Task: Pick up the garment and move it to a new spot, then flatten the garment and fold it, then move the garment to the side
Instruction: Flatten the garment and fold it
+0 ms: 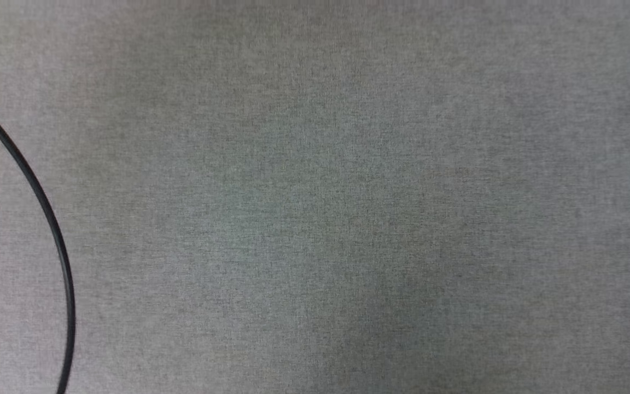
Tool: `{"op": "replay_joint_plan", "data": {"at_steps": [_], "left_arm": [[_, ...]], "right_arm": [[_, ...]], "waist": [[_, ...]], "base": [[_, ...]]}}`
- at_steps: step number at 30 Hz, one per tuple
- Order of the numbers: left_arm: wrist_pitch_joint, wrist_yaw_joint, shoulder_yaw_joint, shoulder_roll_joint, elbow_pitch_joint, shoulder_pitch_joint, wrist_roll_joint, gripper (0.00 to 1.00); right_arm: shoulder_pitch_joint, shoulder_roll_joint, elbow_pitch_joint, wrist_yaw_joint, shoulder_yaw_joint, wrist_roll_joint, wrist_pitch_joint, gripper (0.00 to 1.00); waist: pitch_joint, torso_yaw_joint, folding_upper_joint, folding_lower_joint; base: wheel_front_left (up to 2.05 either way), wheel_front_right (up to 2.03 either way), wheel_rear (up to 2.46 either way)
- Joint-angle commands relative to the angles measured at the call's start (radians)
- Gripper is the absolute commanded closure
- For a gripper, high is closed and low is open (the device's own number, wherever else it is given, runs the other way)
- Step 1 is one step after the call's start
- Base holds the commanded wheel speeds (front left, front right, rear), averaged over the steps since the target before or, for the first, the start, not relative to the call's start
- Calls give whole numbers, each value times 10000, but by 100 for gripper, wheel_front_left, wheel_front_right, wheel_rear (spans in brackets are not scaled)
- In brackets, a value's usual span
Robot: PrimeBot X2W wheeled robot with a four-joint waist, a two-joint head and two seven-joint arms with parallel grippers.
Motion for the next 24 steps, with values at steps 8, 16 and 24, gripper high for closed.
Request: {"op": "replay_joint_plan", "data": {"at_steps": [8, 16, 24], "left_arm": [[-729, -53, -432, 273, -182, 2957, -634, 100], [-981, 141, -422, 878, -1102, 6200, -1178, 100], [-1032, 1202, -84, 1916, -3075, 10306, -1823, 100]], "right_arm": [[2545, -223, -374, -7, 1427, 1386, -856, 100], [5561, -1020, -1466, -8, 2852, 2384, -1275, 100], [8661, -1566, -1871, -7, 3308, 3309, -1828, 100]], "waist": [[-1198, -244, 0, -1], [-2419, -366, 0, -1], [-3590, -478, 0, -1]], "base": [[0, 0, 0], [0, 0, 0], [0, 0, 0]]}}
